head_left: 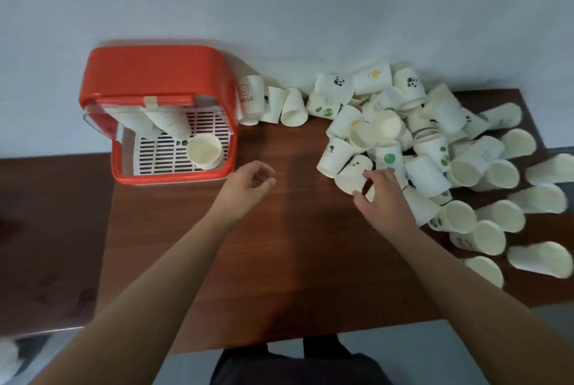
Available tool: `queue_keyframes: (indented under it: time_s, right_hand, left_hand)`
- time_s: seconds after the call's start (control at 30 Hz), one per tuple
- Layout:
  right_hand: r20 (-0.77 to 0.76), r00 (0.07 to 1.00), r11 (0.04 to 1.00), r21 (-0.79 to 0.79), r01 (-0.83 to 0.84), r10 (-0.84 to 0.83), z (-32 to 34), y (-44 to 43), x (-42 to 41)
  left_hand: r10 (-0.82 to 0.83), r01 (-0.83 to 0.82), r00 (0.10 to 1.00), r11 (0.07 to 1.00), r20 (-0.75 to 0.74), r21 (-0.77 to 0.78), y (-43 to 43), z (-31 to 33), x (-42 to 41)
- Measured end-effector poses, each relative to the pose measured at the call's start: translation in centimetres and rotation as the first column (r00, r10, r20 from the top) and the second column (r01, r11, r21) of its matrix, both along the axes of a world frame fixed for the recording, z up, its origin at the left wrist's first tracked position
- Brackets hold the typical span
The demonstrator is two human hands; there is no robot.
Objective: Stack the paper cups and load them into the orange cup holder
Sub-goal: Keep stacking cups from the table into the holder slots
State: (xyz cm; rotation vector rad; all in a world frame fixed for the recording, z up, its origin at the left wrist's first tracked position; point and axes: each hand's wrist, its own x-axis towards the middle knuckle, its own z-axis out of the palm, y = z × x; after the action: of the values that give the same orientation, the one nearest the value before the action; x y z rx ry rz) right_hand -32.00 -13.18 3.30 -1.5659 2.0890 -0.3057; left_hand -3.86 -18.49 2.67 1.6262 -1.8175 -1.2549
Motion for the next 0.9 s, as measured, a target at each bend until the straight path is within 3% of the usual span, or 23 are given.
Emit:
queue_keyframes:
  time_s: [0.13,0.23,0.37,0.53,0.67,0.77,0.9]
  right_hand:
    - [-0.063,0.994,0.993,-0.078,0.084,-0.089,0.4,1.6,-8.7]
    - [-0.055,0.994,0.993,-0.076,0.092,-0.096,0.1,1.3,-12.7]
    - [-0.033,0.998,0.998,-0.045,0.043,-0.044,-0.9,-1.1,-14.8]
    - [-0.209,0.974,0.982,-0.144,-0.118,0.086,-2.4,-5.0,-13.5]
    - [-0.302,0.947,0.977,-0.145,-0.159,0.109,-4.4,-7.3,-12.3]
    - [-0.4,0.902,0.98,-0.039,-0.193,0.162,-5.6,-8.0,-11.5]
    - [-0.454,0.877,0.98,-0.043,-0.196,0.156,-5.3,-8.4,-10.3]
  left_hand:
    - [-0.056,0.057,0.994,0.998,0.091,-0.006,-0.6,-1.0,-9.7]
    - [-0.007,0.001,0.986,0.999,0.167,0.036,-2.8,-2.5,-15.1]
    - [0.127,-0.178,0.954,0.969,0.273,0.174,-6.6,-5.0,-19.4]
    - [0.05,-0.139,0.928,0.966,0.369,0.218,-7.6,-8.2,-21.0]
    - [0.126,-0.191,0.937,0.966,0.327,0.174,-5.9,-8.3,-20.6]
    - [0.292,-0.336,0.931,0.921,0.219,0.197,-3.9,-7.7,-19.1]
    - [0.389,-0.392,0.92,0.896,0.054,0.209,-1.0,-6.5,-16.1]
